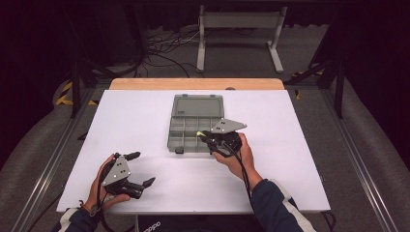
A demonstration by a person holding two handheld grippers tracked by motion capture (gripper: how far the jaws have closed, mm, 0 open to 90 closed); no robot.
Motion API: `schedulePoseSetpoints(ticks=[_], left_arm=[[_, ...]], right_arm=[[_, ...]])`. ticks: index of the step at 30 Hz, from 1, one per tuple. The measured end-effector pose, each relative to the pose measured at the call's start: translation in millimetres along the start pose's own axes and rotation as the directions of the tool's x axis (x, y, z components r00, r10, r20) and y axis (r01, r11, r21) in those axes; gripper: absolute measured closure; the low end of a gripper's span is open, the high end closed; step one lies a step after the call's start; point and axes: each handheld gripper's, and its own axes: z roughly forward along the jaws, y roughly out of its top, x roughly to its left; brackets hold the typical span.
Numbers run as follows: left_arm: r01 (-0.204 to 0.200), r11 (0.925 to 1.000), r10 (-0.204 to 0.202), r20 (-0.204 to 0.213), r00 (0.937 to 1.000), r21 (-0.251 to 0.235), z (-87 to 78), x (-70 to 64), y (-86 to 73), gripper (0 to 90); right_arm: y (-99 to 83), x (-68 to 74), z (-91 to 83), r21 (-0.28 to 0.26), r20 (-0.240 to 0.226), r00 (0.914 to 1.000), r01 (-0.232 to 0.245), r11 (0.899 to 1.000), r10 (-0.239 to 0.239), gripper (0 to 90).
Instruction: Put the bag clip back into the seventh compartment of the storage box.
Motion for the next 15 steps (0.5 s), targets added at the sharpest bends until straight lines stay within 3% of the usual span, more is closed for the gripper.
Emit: schedulePoseSetpoints(ticks=[15], left_arm=[[0.005, 1.0000, -0.006, 0.013, 0.9999, 0.004, 1.1, -0.5, -0.8, 3.8]], right_arm=[[3.2, -12.8, 21.4, 0.016, 0.027, 0.9986, -0.045, 0.999, 0.044, 78.4]])
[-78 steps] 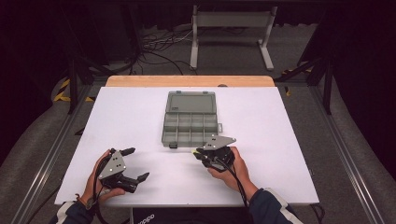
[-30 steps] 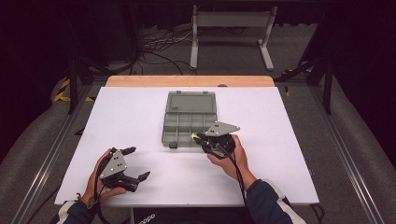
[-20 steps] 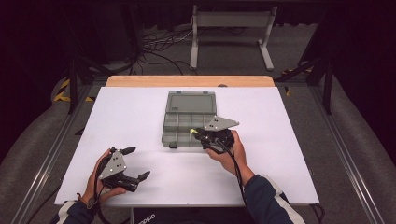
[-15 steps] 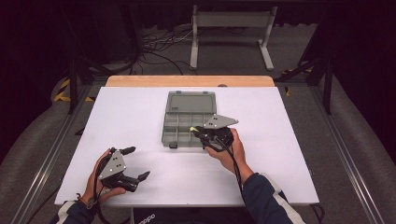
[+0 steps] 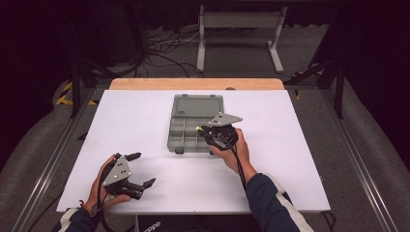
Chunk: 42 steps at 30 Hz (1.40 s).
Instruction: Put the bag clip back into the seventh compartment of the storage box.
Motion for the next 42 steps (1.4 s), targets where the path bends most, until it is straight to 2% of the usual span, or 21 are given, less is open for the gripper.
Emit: schedulePoseSetpoints(ticks=[7, 21, 30, 42], left_arm=[[-0.005, 1.0000, 0.005, 0.006, 1.0000, 0.003, 1.6, 0.0, -0.2, 3.6], [0.007, 1.0000, -0.007, 0.007, 1.0000, 0.006, 1.4, 2.1, -1.5, 3.7], [0.005, 0.9999, -0.005, 0.004, 1.0000, 0.010, 1.8, 1.7, -1.4, 3.7], [0.019, 0.9996, -0.019, 0.001, 0.9998, 0.021, 3.8, 1.5, -1.7, 5.2]], right_arm=[[-0.3, -5.3, 13.5, 0.022, 0.029, 0.9996, -0.004, 1.000, 0.004, 78.4], [-6.4, -8.0, 32.1, 0.057, 0.033, 0.9992, -0.023, 0.998, 0.022, 78.4], [-12.7, -9.5, 34.7, 0.065, 0.031, 0.9986, -0.045, 0.997, 0.043, 78.3], [-16.4, -8.3, 36.4, 0.081, 0.038, 0.9988, -0.032, 0.996, 0.029, 78.1]])
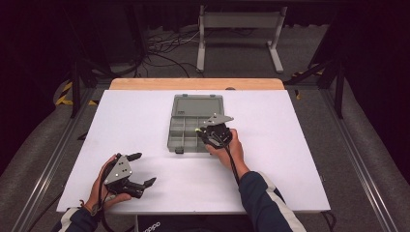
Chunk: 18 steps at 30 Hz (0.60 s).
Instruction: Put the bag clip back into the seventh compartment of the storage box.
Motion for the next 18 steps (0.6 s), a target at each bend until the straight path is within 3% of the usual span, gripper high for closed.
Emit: schedulePoseSetpoints(ticks=[18], left_arm=[[-0.006, 0.9999, 0.006, -0.011, 0.9999, 0.010, 1.2, -0.9, 0.7, 5.1]], right_arm=[[-8.8, 0.2, -2.1, 0.012, -0.005, 1.0000, 0.001, 1.000, -0.001, 76.3]])
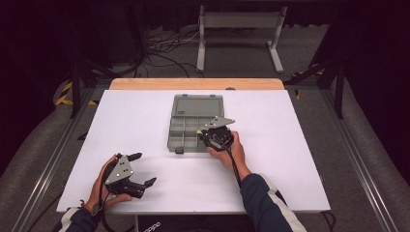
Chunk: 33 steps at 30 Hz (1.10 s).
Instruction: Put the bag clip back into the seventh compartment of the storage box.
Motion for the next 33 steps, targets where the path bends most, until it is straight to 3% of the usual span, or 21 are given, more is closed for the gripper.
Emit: schedulePoseSetpoints(ticks=[4, 11, 20, 33], left_arm=[[0.001, 1.0000, -0.001, 0.002, 1.0000, 0.002, 0.7, -0.1, 0.1, 5.4], [0.030, 0.9995, -0.030, -0.035, 0.9990, 0.003, -0.1, 0.2, 0.8, 11.3], [0.035, 0.9994, -0.035, -0.054, 0.9979, -0.009, -0.8, 0.3, 5.2, 14.8], [0.032, 0.9992, -0.034, -0.057, 0.9978, -0.024, -3.7, 1.6, 8.3, 16.1]], right_arm=[[-0.4, -0.1, -2.4, 0.000, 0.002, 1.0000, 0.004, 1.000, -0.004, 74.1], [1.3, 1.7, -13.3, -0.038, 0.009, 0.9997, 0.021, 0.999, -0.021, 68.6], [-0.8, 5.3, -45.8, -0.129, 0.017, 0.9948, 0.102, 0.986, -0.101, 66.0], [-17.1, -1.0, -80.0, -0.177, 0.032, 0.9909, 0.135, 0.975, -0.131, 61.2]])
